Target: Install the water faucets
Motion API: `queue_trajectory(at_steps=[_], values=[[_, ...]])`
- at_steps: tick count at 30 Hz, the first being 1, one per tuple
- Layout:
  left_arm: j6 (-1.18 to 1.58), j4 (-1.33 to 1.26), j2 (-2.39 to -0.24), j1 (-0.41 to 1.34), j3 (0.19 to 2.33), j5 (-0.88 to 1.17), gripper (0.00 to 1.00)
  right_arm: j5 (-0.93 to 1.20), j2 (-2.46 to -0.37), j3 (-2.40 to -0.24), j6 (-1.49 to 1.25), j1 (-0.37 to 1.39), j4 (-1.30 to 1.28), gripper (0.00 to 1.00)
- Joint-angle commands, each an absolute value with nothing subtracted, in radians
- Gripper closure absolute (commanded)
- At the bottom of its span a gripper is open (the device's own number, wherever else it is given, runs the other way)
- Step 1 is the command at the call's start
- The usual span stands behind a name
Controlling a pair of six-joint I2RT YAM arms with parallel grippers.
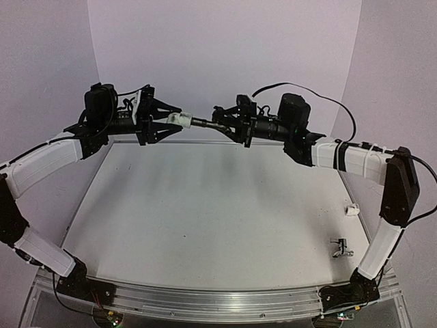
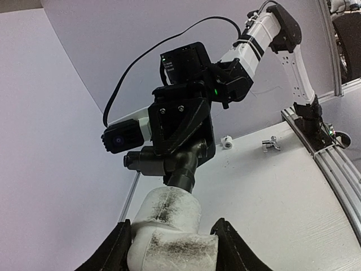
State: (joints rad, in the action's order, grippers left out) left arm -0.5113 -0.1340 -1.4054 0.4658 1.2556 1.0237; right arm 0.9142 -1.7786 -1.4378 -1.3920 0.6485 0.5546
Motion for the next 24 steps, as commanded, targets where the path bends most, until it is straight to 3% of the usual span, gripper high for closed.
queue_trajectory(at_steps=[1, 5, 11, 14, 18, 24], values=[[-0.616, -0.130, -1.421, 0.481, 1.290, 1.209, 1.00, 0.773, -1.762, -1.448, -1.554, 0.605, 0.612, 0.91], [-0.521, -0.136, -1.416, 0.477, 1.311, 1.130, 1.00, 0.780, -1.752, -1.417, -1.483, 0.561, 0.596, 0.61], [-0.142, -0.182, -1.409, 0.477, 1.342, 0.916, 1.00, 0.863, -1.729, -1.354, -1.191, 0.479, 0.563, 0.28], [0.028, -0.183, -1.386, 0.477, 1.325, 0.791, 1.00, 0.954, -1.723, -1.369, -0.973, 0.457, 0.552, 0.23], [0.275, -0.179, -1.341, 0.476, 1.310, 0.570, 1.00, 0.971, -1.688, -1.413, -0.512, 0.454, 0.351, 0.17], [0.685, -0.151, -1.315, 0.468, 1.328, 0.529, 1.00, 0.914, -1.640, -1.421, 0.071, 0.467, 0.266, 0.12]])
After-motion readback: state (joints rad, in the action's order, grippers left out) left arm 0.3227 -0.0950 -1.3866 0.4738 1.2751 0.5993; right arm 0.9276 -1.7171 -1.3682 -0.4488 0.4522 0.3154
